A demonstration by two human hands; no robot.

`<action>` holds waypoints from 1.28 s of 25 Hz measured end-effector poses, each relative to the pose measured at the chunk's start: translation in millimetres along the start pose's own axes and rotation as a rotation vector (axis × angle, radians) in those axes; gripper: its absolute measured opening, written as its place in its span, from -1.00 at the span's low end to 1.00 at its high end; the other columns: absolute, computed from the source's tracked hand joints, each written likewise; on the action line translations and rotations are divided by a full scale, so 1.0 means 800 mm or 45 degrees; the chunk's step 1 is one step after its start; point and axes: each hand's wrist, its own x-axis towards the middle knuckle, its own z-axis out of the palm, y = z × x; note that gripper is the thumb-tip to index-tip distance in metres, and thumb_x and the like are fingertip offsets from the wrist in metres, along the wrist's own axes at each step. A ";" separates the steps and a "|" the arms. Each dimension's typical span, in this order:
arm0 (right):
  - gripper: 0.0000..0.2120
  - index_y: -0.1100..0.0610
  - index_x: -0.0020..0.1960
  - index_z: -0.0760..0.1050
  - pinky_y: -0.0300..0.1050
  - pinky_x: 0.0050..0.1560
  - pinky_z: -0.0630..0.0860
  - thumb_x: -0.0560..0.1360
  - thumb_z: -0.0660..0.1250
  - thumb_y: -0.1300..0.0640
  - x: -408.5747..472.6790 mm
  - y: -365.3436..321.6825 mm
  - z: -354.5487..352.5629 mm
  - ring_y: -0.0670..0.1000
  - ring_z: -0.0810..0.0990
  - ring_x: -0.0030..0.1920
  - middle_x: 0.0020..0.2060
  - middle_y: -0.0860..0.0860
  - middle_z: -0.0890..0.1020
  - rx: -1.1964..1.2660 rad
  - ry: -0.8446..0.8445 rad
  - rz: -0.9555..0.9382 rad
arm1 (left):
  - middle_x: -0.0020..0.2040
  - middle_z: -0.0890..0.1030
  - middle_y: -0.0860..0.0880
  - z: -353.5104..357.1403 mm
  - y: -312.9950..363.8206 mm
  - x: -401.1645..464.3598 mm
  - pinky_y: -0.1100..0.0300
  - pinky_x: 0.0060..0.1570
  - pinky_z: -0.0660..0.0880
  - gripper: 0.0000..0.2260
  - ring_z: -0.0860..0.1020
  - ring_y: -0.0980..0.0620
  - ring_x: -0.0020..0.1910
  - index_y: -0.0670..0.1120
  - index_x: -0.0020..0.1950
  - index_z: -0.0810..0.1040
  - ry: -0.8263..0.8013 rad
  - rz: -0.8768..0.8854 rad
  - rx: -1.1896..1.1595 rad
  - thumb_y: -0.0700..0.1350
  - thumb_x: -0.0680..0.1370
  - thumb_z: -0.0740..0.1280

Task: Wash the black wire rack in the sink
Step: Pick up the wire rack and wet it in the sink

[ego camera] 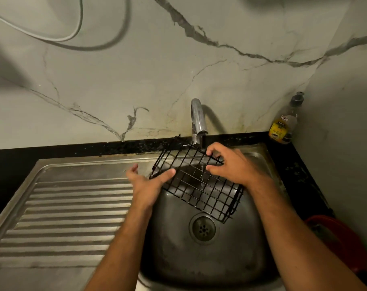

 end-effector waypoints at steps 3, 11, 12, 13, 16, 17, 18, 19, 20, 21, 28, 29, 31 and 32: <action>-0.68 -0.21 0.11 0.38 -0.21 -0.35 0.49 0.48 0.46 -0.02 0.002 -0.010 0.003 -0.13 0.54 -0.35 -0.06 -0.07 0.61 -0.188 -0.089 -0.119 | 0.57 0.33 -0.09 0.006 0.006 0.021 -0.12 0.46 0.36 -0.10 0.36 -0.11 0.49 0.09 0.58 0.22 -0.218 0.167 0.356 0.02 0.36 0.64; -0.65 -0.14 0.24 0.51 -0.03 0.34 0.45 0.48 0.46 0.04 0.006 0.001 0.010 -0.20 0.56 -0.04 0.19 -0.07 0.61 -0.158 0.118 -0.213 | -0.27 0.66 -0.03 -0.004 -0.005 0.028 -0.17 -0.14 0.66 -0.49 0.65 -0.10 -0.31 -0.01 -0.19 0.44 -0.231 0.078 0.437 0.20 0.15 0.65; -0.67 -0.14 0.22 0.51 -0.05 0.30 0.47 0.49 0.45 0.04 0.007 0.004 0.010 -0.17 0.54 0.05 0.22 -0.05 0.59 -0.121 0.138 -0.206 | -0.32 0.59 -0.01 0.000 -0.008 0.024 -0.12 -0.17 0.63 -0.52 0.58 -0.07 -0.34 0.02 -0.24 0.41 -0.217 0.105 0.363 0.17 0.17 0.64; -0.69 -0.14 0.22 0.51 -0.09 0.20 0.51 0.50 0.44 0.03 0.006 0.004 0.011 -0.13 0.54 0.06 0.22 -0.03 0.57 -0.102 0.139 -0.186 | -0.32 0.52 -0.01 0.005 -0.008 0.020 -0.07 -0.18 0.58 -0.54 0.52 -0.04 -0.32 0.04 -0.27 0.37 -0.199 0.122 0.241 0.13 0.20 0.64; -0.71 -0.11 0.24 0.53 -0.17 0.15 0.52 0.53 0.41 0.02 0.005 0.004 0.019 -0.11 0.53 0.03 0.18 0.01 0.53 -0.064 0.242 -0.178 | -0.31 0.43 -0.02 0.021 -0.007 0.016 0.13 -0.30 0.41 -0.59 0.38 0.00 -0.31 0.04 -0.32 0.33 -0.078 0.064 -0.138 -0.09 0.39 0.60; -0.70 -0.11 0.25 0.54 -0.16 0.21 0.49 0.52 0.41 0.02 0.004 0.002 0.021 -0.12 0.51 0.09 0.20 0.01 0.53 0.009 0.341 -0.161 | -0.29 0.46 -0.03 0.022 -0.007 0.018 0.16 -0.35 0.37 -0.60 0.38 0.00 -0.31 0.04 -0.32 0.34 -0.047 0.006 -0.186 -0.10 0.42 0.59; -0.67 -0.12 0.27 0.53 -0.14 0.27 0.44 0.52 0.42 0.01 0.003 0.001 0.023 -0.12 0.47 0.18 0.25 -0.01 0.52 0.107 0.435 -0.091 | -0.24 0.51 -0.04 0.021 -0.007 0.019 0.16 -0.36 0.36 -0.63 0.42 -0.01 -0.28 0.05 -0.30 0.37 -0.023 -0.050 -0.195 -0.08 0.42 0.59; -0.62 -0.12 0.31 0.50 -0.11 0.30 0.39 0.51 0.43 -0.01 0.000 0.004 0.025 -0.10 0.43 0.26 0.30 -0.03 0.50 0.206 0.498 0.037 | -0.15 0.58 -0.04 0.018 -0.010 0.020 0.14 -0.31 0.39 -0.70 0.49 -0.02 -0.21 0.04 -0.23 0.45 -0.021 -0.105 -0.208 -0.05 0.41 0.59; -0.55 -0.11 0.36 0.46 -0.07 0.29 0.37 0.49 0.44 -0.04 -0.002 0.012 0.029 -0.06 0.41 0.32 0.34 -0.04 0.48 0.305 0.514 0.208 | -0.07 0.64 -0.06 0.015 -0.012 0.021 0.13 -0.25 0.44 -0.75 0.56 0.00 -0.14 0.00 -0.10 0.54 -0.028 -0.154 -0.230 -0.02 0.41 0.58; -0.48 -0.09 0.41 0.42 -0.03 0.28 0.40 0.48 0.45 -0.09 -0.006 0.021 0.034 -0.01 0.43 0.34 0.37 -0.05 0.47 0.393 0.484 0.384 | -0.04 0.69 -0.08 0.012 -0.014 0.020 0.14 -0.24 0.48 -0.73 0.60 0.03 -0.14 -0.05 0.03 0.59 -0.044 -0.210 -0.264 -0.01 0.44 0.56; -0.40 -0.16 0.41 0.42 -0.01 -0.01 0.65 0.41 0.48 -0.20 -0.030 0.031 0.057 -0.01 0.54 0.22 0.38 -0.04 0.48 0.954 0.395 0.588 | -0.42 0.51 0.08 -0.013 -0.034 0.021 0.29 -0.62 0.28 -0.69 0.32 0.16 -0.55 -0.16 0.19 0.62 -0.096 -0.372 -0.406 0.00 0.54 0.42; -0.42 -0.18 0.40 0.43 0.04 0.08 0.62 0.41 0.47 -0.20 -0.030 0.026 0.054 -0.07 0.55 0.19 0.31 -0.11 0.54 0.931 0.437 0.532 | -0.37 0.57 0.04 -0.013 -0.034 0.019 0.25 -0.57 0.33 -0.67 0.39 0.13 -0.52 -0.17 0.21 0.62 -0.084 -0.398 -0.438 0.00 0.55 0.42; -0.45 -0.17 0.42 0.41 0.09 0.25 0.54 0.46 0.45 -0.11 -0.027 0.011 0.043 -0.16 0.53 0.18 0.20 -0.26 0.55 0.868 0.422 0.415 | -0.30 0.65 -0.02 -0.014 -0.027 0.015 0.20 -0.49 0.43 -0.74 0.52 0.07 -0.46 -0.16 0.13 0.65 -0.072 -0.444 -0.508 0.00 0.58 0.39; -0.45 -0.15 0.45 0.39 0.09 0.29 0.51 0.49 0.45 -0.02 -0.025 0.005 0.037 -0.14 0.52 0.22 0.24 -0.26 0.52 0.829 0.391 0.372 | -0.35 0.63 -0.01 -0.016 -0.026 0.016 0.26 -0.54 0.42 -0.81 0.52 0.09 -0.51 -0.13 0.02 0.64 -0.080 -0.466 -0.543 -0.02 0.61 0.36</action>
